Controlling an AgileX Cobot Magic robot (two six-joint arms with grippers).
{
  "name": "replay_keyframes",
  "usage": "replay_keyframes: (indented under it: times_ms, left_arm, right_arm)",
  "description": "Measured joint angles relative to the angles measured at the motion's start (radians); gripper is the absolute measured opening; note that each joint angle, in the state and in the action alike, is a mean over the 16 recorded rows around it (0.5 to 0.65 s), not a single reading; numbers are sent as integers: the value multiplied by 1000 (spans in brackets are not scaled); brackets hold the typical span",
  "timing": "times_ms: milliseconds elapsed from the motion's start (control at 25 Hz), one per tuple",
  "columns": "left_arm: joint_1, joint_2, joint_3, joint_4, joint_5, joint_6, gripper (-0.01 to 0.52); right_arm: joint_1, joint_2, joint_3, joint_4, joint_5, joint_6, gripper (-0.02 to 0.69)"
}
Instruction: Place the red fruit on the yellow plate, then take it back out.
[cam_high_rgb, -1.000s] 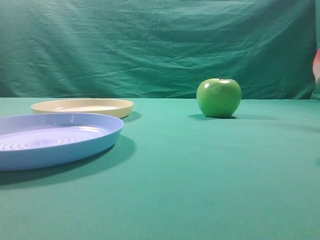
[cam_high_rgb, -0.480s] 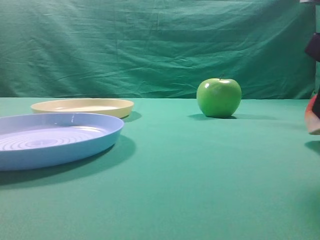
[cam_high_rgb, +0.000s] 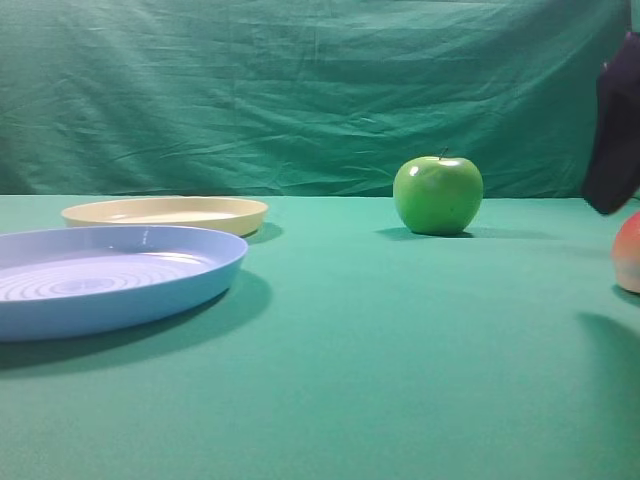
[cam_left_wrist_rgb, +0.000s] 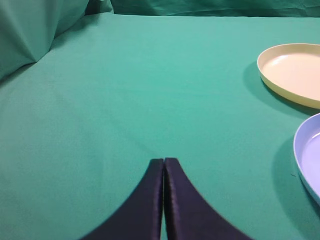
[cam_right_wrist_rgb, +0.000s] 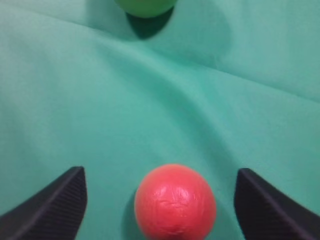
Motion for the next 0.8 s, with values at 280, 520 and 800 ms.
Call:
replay_keyframes:
  times_ms: [280,520,800]
  left_arm:
    - [0,0,0,0,0,0,0]
    - [0,0,0,0,0,0,0]
    - [0,0,0,0,0,0,0]
  right_arm:
    - [0,-198,-83,14,184,2,109]
    - [0,-393,-98,43,258,3,5]
    - [0,-585,-99,74,318,4,0]
